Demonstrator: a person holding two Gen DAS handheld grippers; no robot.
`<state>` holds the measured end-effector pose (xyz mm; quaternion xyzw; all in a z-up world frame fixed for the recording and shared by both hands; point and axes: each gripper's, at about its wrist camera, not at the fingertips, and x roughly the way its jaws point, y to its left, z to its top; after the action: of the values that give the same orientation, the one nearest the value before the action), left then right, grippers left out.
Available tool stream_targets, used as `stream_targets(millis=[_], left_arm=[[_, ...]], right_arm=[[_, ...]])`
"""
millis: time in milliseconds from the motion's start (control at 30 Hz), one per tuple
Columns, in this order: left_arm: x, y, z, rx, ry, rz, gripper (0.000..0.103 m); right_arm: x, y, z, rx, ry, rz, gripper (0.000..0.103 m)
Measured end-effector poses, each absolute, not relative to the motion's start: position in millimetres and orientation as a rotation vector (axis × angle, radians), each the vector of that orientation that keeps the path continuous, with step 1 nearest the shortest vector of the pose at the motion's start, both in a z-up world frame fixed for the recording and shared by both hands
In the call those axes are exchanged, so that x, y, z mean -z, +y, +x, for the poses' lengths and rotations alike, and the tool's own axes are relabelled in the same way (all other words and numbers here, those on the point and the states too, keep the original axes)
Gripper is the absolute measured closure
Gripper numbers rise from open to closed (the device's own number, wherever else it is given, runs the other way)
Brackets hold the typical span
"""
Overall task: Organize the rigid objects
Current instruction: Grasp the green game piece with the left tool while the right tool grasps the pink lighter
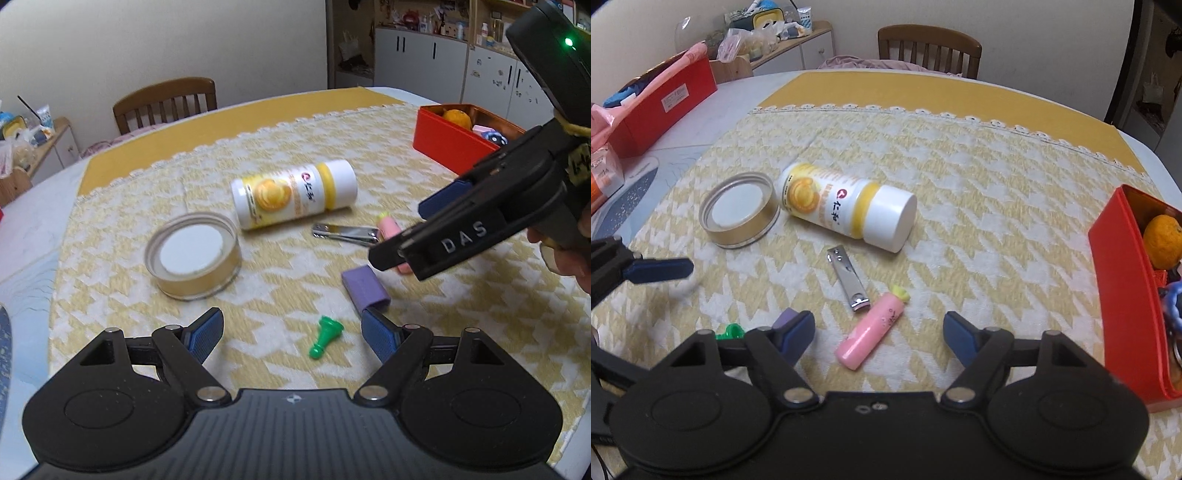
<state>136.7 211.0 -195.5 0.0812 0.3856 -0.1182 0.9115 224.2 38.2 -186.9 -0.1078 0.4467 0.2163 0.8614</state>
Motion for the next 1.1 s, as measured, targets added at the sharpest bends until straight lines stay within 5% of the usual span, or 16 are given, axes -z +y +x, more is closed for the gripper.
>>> stream_targets(millis=[133,467,767,1100], left_arm=[[198,207,135,0.248,0.785,0.181,0.021],[201,192,133,0.287,0.792,0.232,0.059],[201,183,130,0.304,0.800,0.251,0.081],[199,179,124,0.265,0.802,0.256,0.091]], right_arm=[[190,38,226,-0.449,0.945,-0.223,0.037],[193,38,226,-0.440,0.939,-0.247,0.054],[192,39,221,-0.456,0.913,-0.291,0.079],[190,30,213,-0.462,0.902,-0.297,0.088]])
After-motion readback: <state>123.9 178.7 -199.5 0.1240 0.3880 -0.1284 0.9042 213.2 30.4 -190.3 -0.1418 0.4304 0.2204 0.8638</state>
